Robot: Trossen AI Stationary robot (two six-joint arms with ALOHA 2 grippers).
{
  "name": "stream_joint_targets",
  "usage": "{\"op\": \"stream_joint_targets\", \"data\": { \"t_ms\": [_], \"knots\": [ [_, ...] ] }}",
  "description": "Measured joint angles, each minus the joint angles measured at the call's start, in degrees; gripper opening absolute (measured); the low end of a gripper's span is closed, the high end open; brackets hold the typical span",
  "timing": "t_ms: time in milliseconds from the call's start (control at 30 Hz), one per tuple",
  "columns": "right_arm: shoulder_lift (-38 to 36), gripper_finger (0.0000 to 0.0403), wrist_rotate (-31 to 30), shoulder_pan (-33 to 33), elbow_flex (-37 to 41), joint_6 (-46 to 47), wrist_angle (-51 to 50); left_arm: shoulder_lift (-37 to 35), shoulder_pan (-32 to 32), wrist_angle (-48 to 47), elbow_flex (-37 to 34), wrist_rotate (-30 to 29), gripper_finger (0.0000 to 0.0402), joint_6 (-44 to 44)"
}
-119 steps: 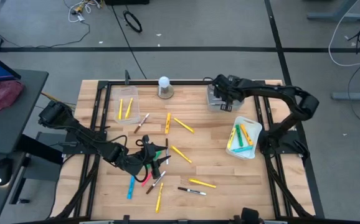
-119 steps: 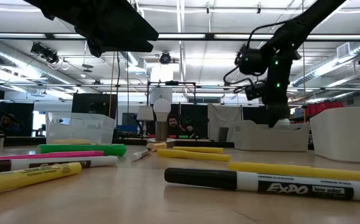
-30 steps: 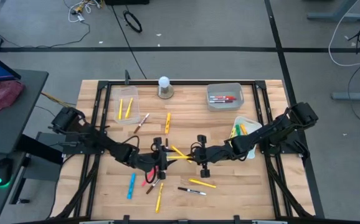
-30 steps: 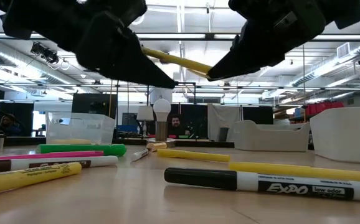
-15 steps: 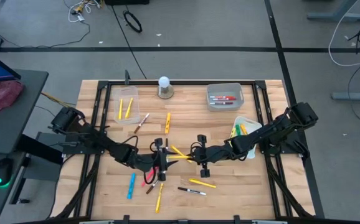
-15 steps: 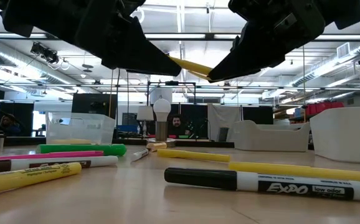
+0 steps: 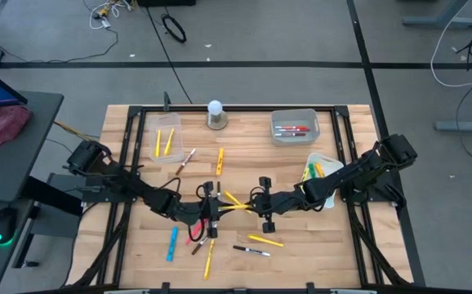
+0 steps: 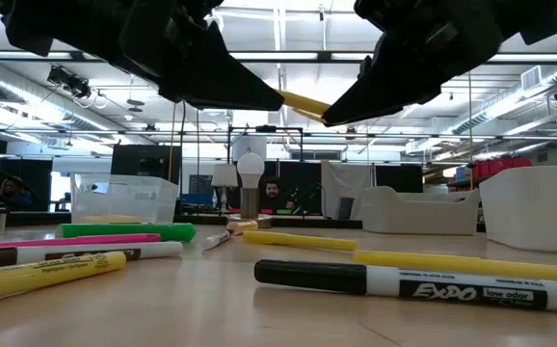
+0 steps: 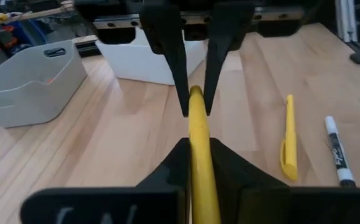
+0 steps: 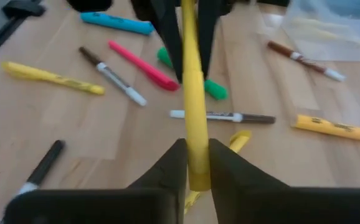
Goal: Pick & Place Markers
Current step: Put the yellow pen into the transparent bin
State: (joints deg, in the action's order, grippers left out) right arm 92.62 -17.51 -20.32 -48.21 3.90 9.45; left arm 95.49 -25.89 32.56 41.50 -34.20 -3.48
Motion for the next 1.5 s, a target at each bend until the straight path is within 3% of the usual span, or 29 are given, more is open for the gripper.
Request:
{"op": "stream_joint_targets", "data": {
  "t_ms": [133, 233, 333, 433, 567, 767, 933, 1133, 1500],
  "knots": [
    [-0.02, 0.0098, -5.74, 0.07, -0.02, 1.05, -0.73, -4.9, 0.11, -10.28, 0.11, -4.89, 0.0039, -5.63],
    [-0.04, 0.0118, -7.13, 0.37, 0.0, 2.8, -1.08, -11.7, 1.39, -26.6, 0.11, -10.22, 0.0038, -15.45],
    [-0.04, 0.0131, -7.02, 0.49, -0.02, 2.95, -0.98, -19.45, 4.76, -46.84, 0.09, -14.62, 0.0038, -30.63],
    [-0.04, 0.0135, -7.1, 0.64, -0.02, 3.12, -0.43, -26.04, 11.42, -64.12, 0.09, -13.09, 0.004, -43.93],
    [-0.04, 0.0137, -7.11, 0.63, -0.02, 3.15, 0.62, -31.19, 24.73, -75.68, 0.04, -7.63, 0.0042, -47.12],
    [-0.04, 0.0137, -7.09, 0.63, -0.02, 3.13, 0.78, -30.85, 44.74, -78.3, 0.02, 2.34, 0.0043, -40.0],
    [-0.04, 0.0137, -7.09, 0.63, -0.02, 3.13, 0.61, -28.66, 53.55, -77.87, 0.0, 2.93, 0.0049, -35.69],
    [-0.04, 0.0137, -7.08, 0.63, -0.03, 3.13, 0.54, -26.69, 56.98, -77.49, 0.0, 2.97, 0.0049, -33.82],
    [-0.04, 0.0137, -7.07, 0.59, -0.02, 3.3, 0.37, -17.84, 57.24, -76.8, 0.0, 3.36, 0.0058, -33.31]
  ]
}}
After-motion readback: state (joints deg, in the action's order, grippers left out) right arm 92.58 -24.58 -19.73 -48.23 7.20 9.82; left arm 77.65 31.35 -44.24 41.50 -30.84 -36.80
